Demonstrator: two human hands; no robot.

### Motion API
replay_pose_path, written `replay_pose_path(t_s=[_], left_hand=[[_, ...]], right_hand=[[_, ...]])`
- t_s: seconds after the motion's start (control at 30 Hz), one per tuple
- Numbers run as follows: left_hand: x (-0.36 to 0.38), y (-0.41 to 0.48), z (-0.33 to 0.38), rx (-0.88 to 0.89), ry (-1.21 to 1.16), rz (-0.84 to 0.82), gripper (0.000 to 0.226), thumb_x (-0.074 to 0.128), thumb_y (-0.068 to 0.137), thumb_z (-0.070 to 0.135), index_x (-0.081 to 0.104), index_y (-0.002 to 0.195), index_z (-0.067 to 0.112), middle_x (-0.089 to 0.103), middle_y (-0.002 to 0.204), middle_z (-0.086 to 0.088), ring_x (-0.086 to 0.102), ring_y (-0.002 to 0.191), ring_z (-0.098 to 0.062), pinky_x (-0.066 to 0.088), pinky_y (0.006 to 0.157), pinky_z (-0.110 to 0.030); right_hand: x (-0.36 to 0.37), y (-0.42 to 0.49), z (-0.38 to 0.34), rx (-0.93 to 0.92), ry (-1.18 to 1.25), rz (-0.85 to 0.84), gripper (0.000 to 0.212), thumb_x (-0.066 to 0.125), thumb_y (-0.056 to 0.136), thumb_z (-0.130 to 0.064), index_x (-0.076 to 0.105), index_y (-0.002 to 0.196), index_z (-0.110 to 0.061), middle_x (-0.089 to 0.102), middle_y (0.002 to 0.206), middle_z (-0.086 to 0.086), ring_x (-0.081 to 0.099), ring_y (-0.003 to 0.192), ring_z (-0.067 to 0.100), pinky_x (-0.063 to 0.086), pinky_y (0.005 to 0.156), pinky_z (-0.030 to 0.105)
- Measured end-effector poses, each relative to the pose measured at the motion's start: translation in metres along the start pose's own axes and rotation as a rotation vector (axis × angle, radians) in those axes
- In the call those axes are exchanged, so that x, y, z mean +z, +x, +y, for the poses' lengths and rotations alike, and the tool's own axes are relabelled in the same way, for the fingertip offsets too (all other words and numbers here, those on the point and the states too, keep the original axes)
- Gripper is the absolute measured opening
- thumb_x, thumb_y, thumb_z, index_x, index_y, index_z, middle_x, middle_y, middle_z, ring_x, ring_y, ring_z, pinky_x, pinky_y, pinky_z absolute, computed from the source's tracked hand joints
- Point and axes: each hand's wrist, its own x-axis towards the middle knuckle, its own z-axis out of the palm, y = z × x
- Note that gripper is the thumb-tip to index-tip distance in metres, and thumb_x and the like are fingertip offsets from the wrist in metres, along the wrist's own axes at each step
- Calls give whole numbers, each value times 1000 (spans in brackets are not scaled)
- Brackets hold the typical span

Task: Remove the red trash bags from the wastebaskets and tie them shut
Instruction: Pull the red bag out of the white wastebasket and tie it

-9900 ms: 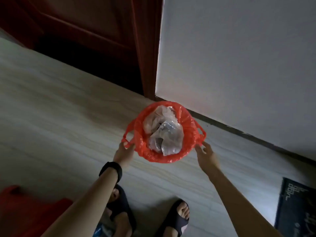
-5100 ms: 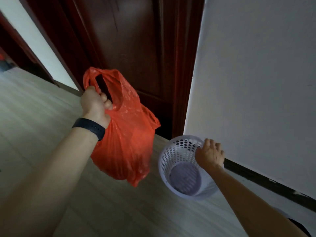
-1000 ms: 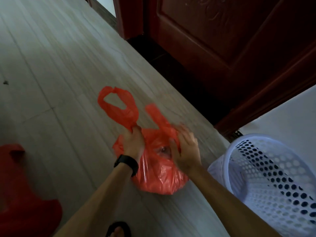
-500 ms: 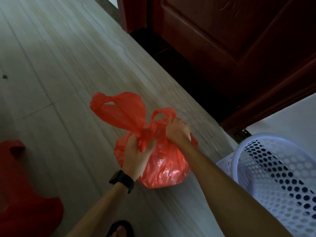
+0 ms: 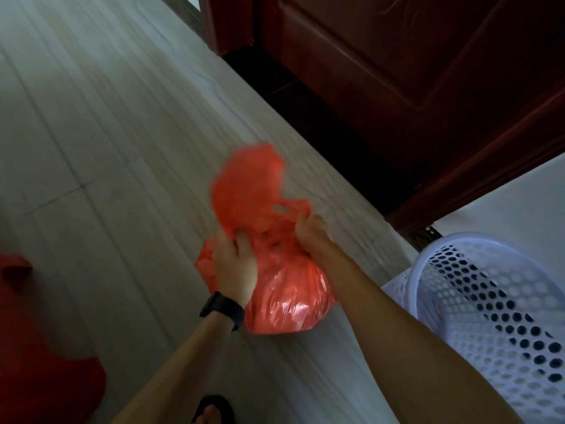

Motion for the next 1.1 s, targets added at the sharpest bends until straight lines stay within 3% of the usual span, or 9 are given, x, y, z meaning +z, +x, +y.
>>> replay_pose_path(t_s=[0.1,0.23,0.4,0.57,0.67,0.73,0.8,0.93,1.1], left_hand=[[7,10,20,-307,-204,49,39,33,105,35,54,133,18,59,119,5,51,111,-14,29,83,-11],[10,11,11,-369,-362,14,28,40,103,33,59,119,22,62,107,8,59,105,-16,41,76,-15],[-1,1,-3,-285,-406,-168,40,49,99,43,55,131,19,65,124,-3,60,117,-17,46,103,-34],[-13,-17,-5,78,-107,-329,33,65,86,41,57,108,17,67,98,12,64,93,3,43,81,-7],[-1,-15,-19,199,110,-185,40,47,96,42,58,106,6,67,95,0,66,92,-19,40,80,-14],[9,-13,-13,83,53,-70,51,34,99,49,56,103,3,70,93,-8,67,86,-27,43,72,-22],[20,-13,1,-53,-27,-24,52,31,100,49,58,105,4,69,90,-1,66,83,-19,40,65,-19],[27,-14,13,-177,-215,8,37,35,105,34,61,114,10,68,99,2,65,94,-10,46,78,-12],[23,-11,15,-348,-399,7,33,36,105,33,63,101,14,68,68,9,67,77,-9,51,76,-26]], right_hand=[[-2,-1,6,-74,185,220,49,33,107,-36,53,133,1,59,132,25,55,122,38,42,93,33],[0,-9,15,-105,171,269,49,36,106,-38,61,123,0,67,119,26,61,115,40,43,90,31],[6,-5,6,-21,-274,133,40,31,104,-13,49,136,3,55,138,25,53,128,41,40,105,39],[4,2,-4,31,-399,54,48,33,106,-21,39,141,11,45,147,26,46,136,39,39,108,39],[9,3,-4,41,-408,22,52,42,103,-30,45,140,7,49,145,24,50,133,37,41,106,38],[11,2,-2,38,-392,2,50,43,103,-29,44,140,5,49,145,21,49,133,37,40,106,37],[9,3,-1,69,-401,21,45,37,105,-20,41,141,8,46,147,23,46,136,38,38,108,38],[9,3,0,65,-455,57,44,28,106,-14,35,144,9,40,151,25,41,139,40,35,111,42],[14,-3,8,-4,-409,37,38,37,102,-14,46,135,4,49,139,23,47,129,38,40,102,41]])
